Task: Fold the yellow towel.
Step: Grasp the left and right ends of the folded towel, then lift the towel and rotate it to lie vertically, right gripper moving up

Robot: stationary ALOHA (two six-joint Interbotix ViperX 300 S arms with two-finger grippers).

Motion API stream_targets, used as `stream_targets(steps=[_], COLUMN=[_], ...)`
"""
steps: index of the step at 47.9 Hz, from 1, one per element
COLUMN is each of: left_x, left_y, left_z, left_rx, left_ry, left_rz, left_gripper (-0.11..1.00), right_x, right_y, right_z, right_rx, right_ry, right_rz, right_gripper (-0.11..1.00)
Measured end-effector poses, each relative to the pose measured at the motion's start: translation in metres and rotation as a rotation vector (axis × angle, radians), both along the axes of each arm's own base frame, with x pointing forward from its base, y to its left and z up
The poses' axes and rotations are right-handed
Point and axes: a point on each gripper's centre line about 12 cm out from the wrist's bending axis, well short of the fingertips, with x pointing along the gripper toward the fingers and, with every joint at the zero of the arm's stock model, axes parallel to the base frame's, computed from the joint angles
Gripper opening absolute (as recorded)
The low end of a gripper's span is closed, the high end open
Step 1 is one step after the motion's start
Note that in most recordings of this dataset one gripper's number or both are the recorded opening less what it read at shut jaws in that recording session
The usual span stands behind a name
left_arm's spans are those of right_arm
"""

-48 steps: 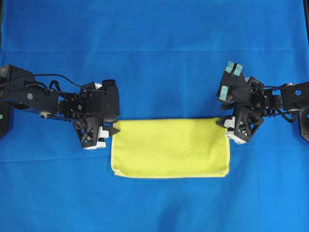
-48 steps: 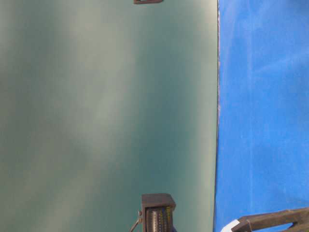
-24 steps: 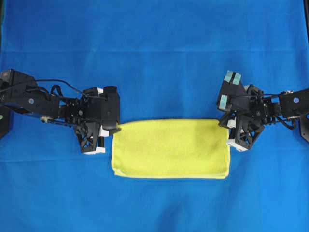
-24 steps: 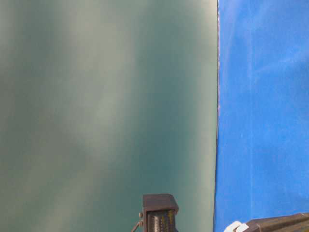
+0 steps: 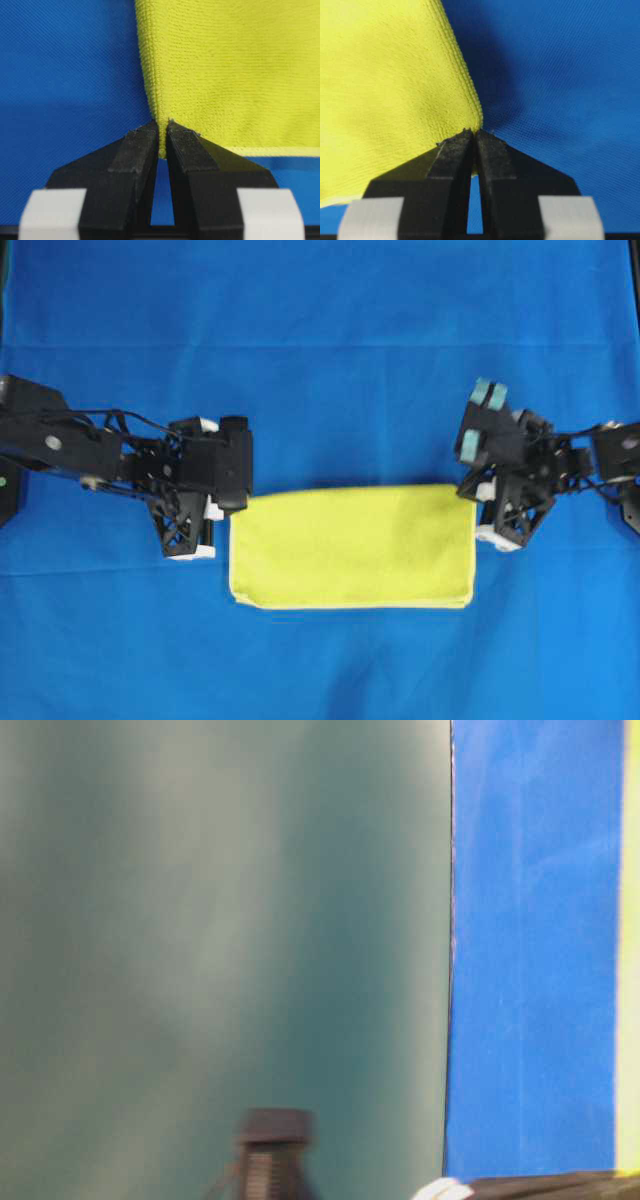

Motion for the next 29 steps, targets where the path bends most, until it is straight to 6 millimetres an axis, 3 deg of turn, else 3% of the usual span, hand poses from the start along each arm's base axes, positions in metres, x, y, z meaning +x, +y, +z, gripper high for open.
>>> stream_targets(steps=[6,15,22,29], left_x=[-0.002,-0.009,-0.014,-0.014], left_y=[0.0,0.0,0.0,0.001], left_z=[0.033,0.067,0.093,0.096], left_rx=[-0.004,-0.009,-0.01,-0.008], left_ry=[-0.031,-0.078,-0.15,-0.164], left_rz=[-0.002,-0.004,-0.009,-0.011], left_gripper=[0.05,0.05,0.05,0.05], right_x=[-0.003,-0.008,-0.007,-0.006], right_y=[-0.001,-0.004,-0.006,-0.008], right_z=[0.029,0.068,0.081,0.082], right_rx=[-0.004,-0.024,-0.052,-0.07], right_ry=[-0.045,-0.089,-0.099,-0.111], right_rz=[-0.007,-0.012,-0.004,-0.011], right_gripper=[0.04,0.04,0.04,0.04])
